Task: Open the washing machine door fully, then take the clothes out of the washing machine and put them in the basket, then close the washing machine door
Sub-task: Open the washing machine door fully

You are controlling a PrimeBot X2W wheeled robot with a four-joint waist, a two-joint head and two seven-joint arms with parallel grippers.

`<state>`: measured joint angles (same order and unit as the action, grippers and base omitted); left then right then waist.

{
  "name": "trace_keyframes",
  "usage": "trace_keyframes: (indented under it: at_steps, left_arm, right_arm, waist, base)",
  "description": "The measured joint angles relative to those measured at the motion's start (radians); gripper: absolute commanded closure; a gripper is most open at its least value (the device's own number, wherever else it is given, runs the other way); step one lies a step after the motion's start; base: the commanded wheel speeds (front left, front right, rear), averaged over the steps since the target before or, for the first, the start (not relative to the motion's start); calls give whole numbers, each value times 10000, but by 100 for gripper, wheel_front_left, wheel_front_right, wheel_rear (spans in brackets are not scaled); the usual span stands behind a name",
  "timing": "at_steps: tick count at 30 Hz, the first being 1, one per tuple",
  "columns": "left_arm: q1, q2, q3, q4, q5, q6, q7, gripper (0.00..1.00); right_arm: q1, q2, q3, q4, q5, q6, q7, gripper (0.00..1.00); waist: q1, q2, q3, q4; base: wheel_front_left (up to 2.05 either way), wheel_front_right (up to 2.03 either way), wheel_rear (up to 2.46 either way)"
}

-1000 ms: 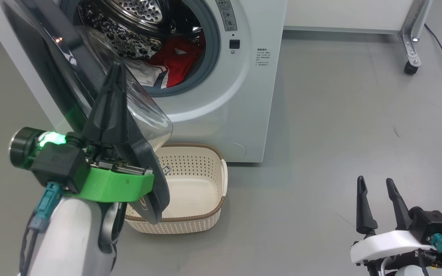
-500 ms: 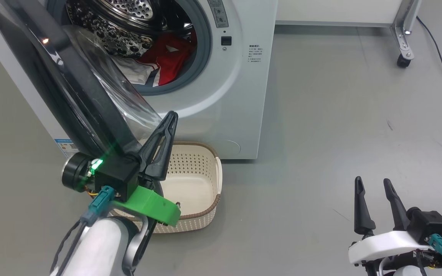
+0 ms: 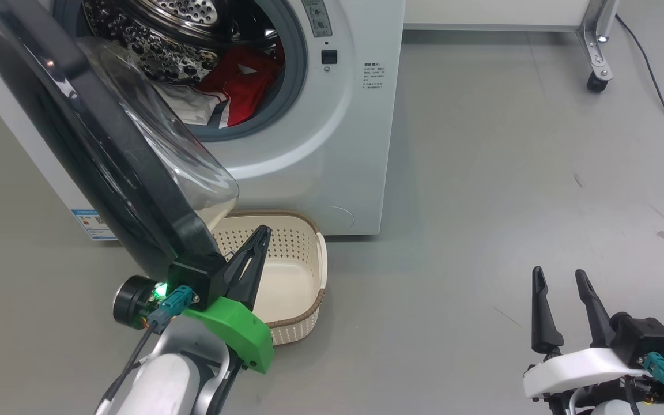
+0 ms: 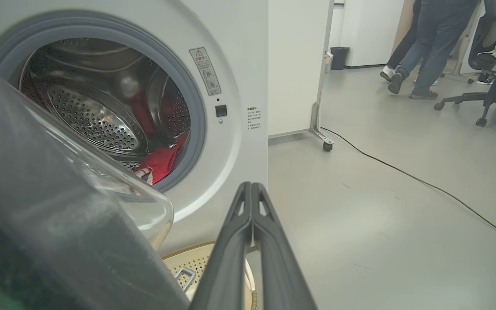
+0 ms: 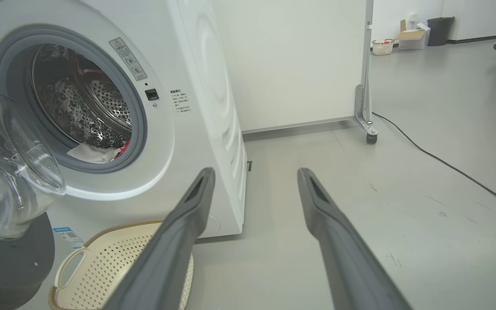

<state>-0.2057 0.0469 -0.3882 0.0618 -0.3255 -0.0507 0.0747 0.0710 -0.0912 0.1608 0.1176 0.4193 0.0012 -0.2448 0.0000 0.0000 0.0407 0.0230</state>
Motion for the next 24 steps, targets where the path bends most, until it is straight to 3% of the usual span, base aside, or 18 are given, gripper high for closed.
trace_keyframes:
  at_steps: [7,24]
  left_arm:
    - [43,-6,385,431,-376,372,138,100]
    - [41,-36,441,871,-376,560,123,100]
  right_arm:
    - [-6,50,-61,13,-86,67,0,0]
    - [-11,163,-276,50,-174,153,0,0]
  waist:
    - [0,0,84,-56]
    - [0,0,171,-61]
  base:
    - [0,0,0]
    - [0,0,0]
